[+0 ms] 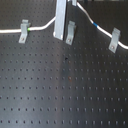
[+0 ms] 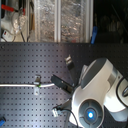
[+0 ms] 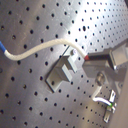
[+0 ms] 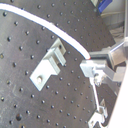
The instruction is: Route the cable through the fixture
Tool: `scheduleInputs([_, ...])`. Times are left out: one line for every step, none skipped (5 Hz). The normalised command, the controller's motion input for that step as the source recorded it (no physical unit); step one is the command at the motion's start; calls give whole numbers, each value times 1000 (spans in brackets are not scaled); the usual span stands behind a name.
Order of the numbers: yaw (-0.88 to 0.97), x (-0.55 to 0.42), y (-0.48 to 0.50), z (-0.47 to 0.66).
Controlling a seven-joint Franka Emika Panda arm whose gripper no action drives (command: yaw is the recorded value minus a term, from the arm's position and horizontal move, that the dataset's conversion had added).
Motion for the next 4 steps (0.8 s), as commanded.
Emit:
scheduleInputs([-417,-29,-10,393])
scheduleInputs([-317,-83,-9,299])
scheduleInputs([0,1,0,32])
scheduleInputs([823,-190,20,283])
